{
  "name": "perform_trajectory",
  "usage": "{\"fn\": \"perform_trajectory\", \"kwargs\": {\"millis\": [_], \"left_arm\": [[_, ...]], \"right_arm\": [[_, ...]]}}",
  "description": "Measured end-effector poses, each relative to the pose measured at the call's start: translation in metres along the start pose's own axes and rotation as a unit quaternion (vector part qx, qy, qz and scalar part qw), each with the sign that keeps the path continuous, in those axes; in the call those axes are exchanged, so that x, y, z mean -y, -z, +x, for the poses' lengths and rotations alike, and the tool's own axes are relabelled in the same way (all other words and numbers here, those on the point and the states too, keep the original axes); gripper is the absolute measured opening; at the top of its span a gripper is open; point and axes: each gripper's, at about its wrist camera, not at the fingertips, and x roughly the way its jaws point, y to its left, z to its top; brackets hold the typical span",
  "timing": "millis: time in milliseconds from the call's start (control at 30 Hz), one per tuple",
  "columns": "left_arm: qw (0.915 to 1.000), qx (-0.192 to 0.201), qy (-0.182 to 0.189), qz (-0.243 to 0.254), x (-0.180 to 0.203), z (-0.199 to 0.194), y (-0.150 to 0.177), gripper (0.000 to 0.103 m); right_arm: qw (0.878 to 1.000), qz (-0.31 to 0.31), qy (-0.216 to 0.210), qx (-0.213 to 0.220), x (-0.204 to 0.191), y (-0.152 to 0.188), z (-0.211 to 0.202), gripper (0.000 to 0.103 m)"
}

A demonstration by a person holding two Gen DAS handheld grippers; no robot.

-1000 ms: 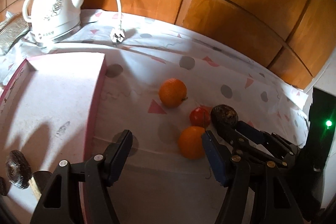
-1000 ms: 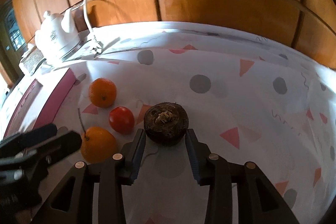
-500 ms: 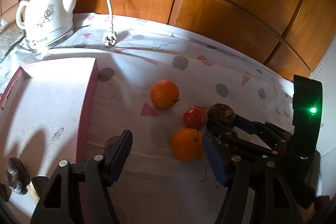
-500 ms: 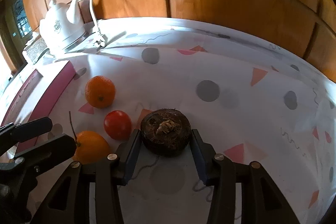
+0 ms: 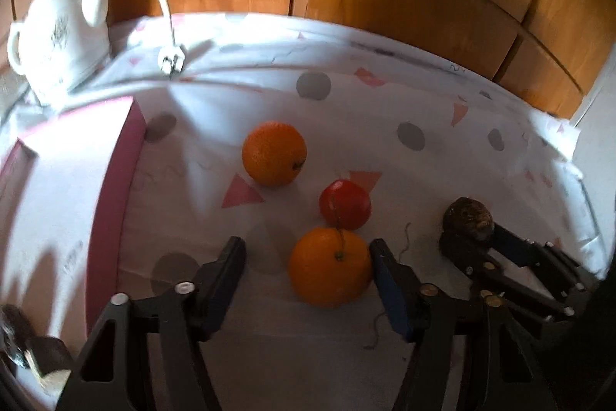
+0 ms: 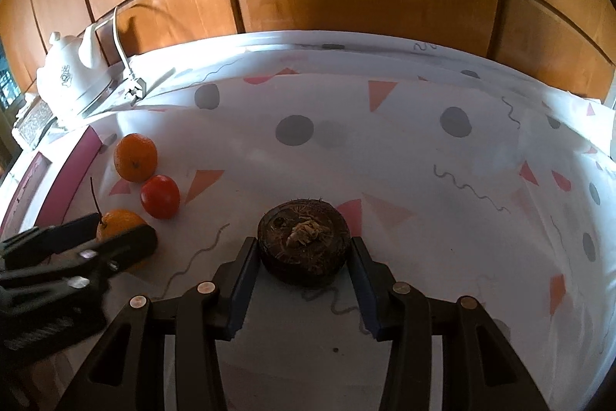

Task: Organize fruits
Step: 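Grasp the large orange by its body with the left tool, then carry the orange into the tray and open the left tool while the right carries the root over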

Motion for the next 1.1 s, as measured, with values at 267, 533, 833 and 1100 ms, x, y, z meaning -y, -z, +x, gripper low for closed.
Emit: {"fn": "perform_trajectory", "kwargs": {"millis": [267, 533, 833, 1100], "left_arm": [[0.9989, 0.027, 0.015, 0.037, 0.005, -0.012, 0.015, 0.038], [0.9989, 0.039, 0.019, -0.018, -0.032, -0.028, 0.025, 0.039], [0.9988, 0.044, 0.010, -0.019, -0.031, -0.029, 0.027, 0.038], [0.9989, 0.046, -0.006, -0.012, -0.029, -0.034, 0.036, 0.039]], "right_arm": [[1.000, 0.013, -0.004, 0.005, 0.002, 0.001, -0.003, 0.047], [1.000, 0.009, 0.003, -0.009, -0.002, 0.012, -0.016, 0.047], [1.000, 0.013, 0.014, 0.003, -0.004, 0.034, -0.032, 0.047], [1.000, 0.008, 0.018, 0.007, -0.003, 0.036, -0.029, 0.047]]}}
